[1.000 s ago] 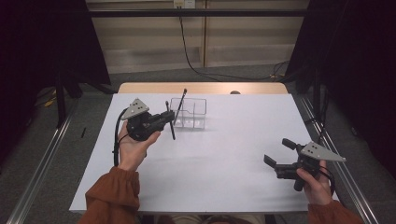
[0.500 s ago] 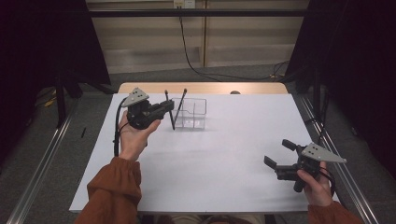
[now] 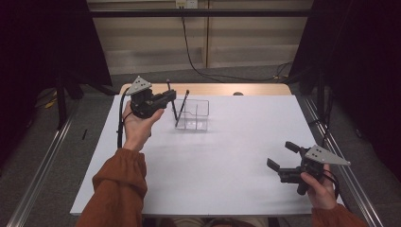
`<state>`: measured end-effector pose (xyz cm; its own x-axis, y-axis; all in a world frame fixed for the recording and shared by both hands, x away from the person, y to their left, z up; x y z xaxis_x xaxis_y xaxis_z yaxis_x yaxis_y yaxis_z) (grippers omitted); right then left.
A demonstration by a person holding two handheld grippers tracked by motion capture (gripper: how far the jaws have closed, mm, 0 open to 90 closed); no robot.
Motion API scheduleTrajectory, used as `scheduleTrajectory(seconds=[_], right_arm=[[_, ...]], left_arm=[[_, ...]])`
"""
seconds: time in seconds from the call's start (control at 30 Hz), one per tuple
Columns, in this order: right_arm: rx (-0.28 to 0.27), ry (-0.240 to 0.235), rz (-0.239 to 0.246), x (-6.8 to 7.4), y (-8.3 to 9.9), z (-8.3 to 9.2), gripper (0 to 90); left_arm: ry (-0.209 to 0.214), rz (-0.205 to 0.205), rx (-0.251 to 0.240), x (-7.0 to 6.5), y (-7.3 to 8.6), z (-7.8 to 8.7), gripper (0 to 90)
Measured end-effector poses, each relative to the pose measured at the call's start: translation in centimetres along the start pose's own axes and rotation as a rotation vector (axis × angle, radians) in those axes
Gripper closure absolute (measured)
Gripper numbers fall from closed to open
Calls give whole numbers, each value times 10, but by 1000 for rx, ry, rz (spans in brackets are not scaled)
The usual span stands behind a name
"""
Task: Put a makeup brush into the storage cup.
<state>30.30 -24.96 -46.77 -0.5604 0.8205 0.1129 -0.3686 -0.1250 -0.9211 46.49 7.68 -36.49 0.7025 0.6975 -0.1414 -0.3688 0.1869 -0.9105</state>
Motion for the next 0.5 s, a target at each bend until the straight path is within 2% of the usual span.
scheduleTrajectory(seconds=[0.17,0.27,0.33,0.5], right_arm=[[1,-3,-3,0,0,0,2],[2,-2,-4,0,0,0,1],[1,-4,-3,0,0,0,1],[-2,-3,-4,0,0,0,1]], left_arm=[[10,-1,-14,1,-9,-1,839],[6,3,-22,3,-12,-6,839],[-8,-14,-10,5,-14,-10,839],[-9,-3,-28,7,-22,-18,839]])
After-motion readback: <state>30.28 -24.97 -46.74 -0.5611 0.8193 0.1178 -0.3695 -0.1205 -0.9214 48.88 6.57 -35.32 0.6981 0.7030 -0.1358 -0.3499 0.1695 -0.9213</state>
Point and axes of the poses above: each handheld gripper's, and its own axes: z roughly backward along the jaws, y roughly out of its underside, x roughly to its left, the point moved 10 cm from there along -z, roughly forward along the jaws, and after that the axes turned 8 degrees about x, right-handed, at the moved point
